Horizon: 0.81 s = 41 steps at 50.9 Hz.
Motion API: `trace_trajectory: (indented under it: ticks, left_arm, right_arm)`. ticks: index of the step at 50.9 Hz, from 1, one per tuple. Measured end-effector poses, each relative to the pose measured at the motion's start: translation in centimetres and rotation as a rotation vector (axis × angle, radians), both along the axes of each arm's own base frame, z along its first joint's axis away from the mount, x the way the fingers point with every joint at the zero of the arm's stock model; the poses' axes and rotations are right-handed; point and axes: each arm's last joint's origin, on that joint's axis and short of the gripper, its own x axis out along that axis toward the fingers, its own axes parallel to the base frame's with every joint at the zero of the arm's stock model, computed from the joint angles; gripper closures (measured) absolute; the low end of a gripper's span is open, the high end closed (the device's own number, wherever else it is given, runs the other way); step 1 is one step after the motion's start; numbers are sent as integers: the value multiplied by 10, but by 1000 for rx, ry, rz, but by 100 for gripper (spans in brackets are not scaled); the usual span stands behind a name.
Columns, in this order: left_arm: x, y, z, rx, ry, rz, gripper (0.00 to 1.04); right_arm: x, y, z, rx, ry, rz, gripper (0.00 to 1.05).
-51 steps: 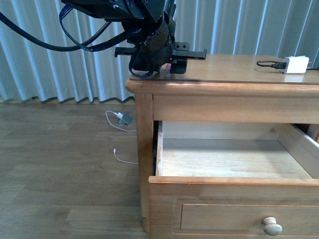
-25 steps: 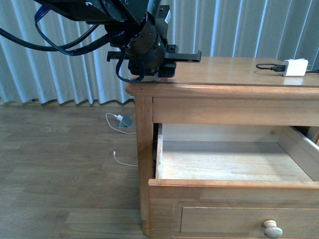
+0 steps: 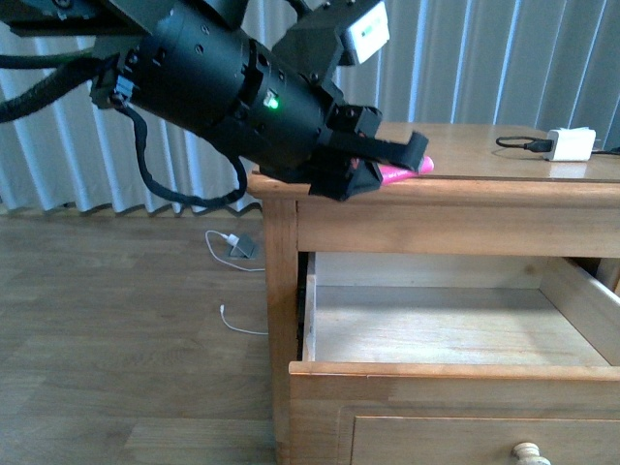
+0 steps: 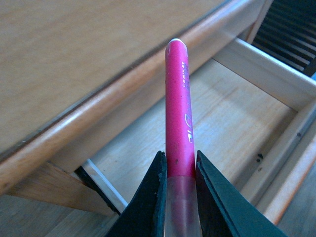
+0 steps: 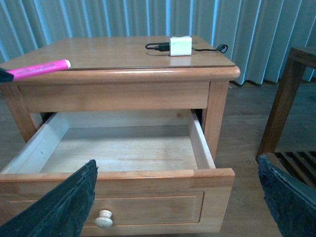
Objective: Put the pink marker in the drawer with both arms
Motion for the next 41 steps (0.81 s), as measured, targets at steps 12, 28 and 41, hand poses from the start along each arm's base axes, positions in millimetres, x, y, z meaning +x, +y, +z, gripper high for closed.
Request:
trace_trajectory:
  ticks: [12, 28, 41]
  left_arm:
    - [-1, -24, -39, 76, 18, -79, 90]
    - [21, -66, -103, 159, 87, -66, 90]
    - [30, -75, -117, 177, 78, -37, 90]
  right_arm:
    - [0, 0, 0, 0, 0, 0, 8]
    - [0, 0, 0, 0, 0, 0, 8]
    - [0, 0, 0, 0, 0, 0, 8]
